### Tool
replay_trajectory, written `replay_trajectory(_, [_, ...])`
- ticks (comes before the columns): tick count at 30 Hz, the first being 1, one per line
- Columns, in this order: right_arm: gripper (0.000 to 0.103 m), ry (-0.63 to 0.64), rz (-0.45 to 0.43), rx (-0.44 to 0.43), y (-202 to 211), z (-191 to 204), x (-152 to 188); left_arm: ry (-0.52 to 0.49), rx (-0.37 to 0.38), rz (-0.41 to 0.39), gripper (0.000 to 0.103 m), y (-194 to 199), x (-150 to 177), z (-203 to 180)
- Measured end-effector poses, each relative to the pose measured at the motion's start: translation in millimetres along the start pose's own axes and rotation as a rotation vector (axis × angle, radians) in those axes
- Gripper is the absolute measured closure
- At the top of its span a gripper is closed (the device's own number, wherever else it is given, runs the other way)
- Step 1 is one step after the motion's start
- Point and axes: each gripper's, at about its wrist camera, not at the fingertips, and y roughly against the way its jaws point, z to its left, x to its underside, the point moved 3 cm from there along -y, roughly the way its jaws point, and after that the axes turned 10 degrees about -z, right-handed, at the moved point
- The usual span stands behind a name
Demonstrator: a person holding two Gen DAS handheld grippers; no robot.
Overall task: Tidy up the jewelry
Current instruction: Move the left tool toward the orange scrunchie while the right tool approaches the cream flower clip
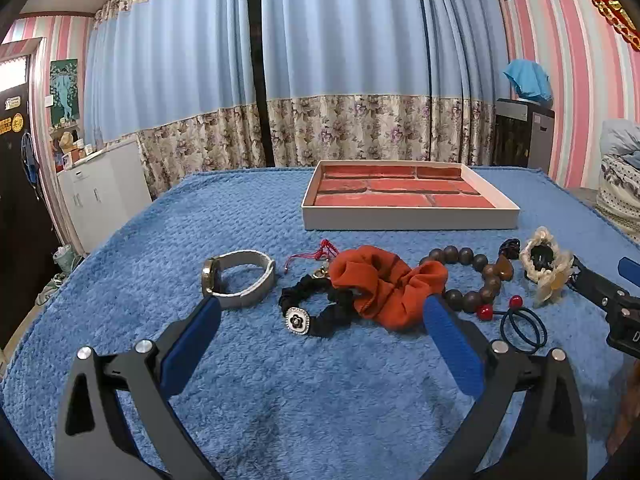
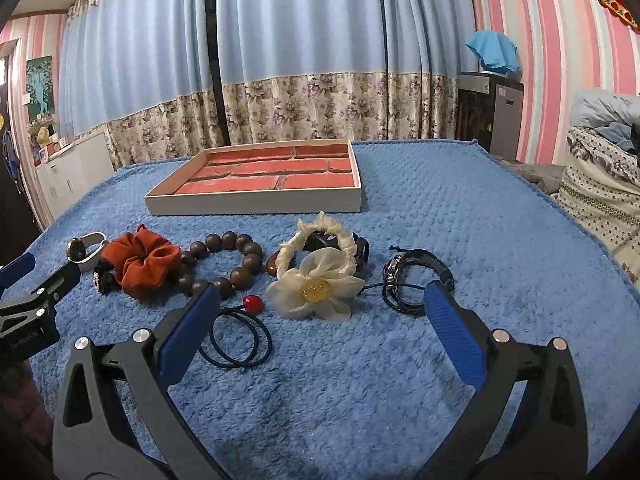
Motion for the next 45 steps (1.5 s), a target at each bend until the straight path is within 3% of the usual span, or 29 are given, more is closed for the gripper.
replay_trajectory(11, [0.004, 0.022, -0.012, -0.005, 0, -2, -11, -0.048, -0.016, -0.030, 0.004, -1, -8, 2])
replay_trajectory(18, [0.004, 0.032, 0.031, -0.022, -9, 0, -13, -0.076, -0.002, -0.038, 0.004, -6, -18, -7])
replay_trajectory(32, [0.004, 0.055, 0.051, -0.020, -24, 1, -17, -0.048, 0.033, 0.063, 0.004, -26, -7, -13])
replay_trajectory(45, [0.004, 0.051, 0.090, -0.030, -37, 0, -14, -0.046, 0.026, 0.086, 0.004, -34, -6, -11])
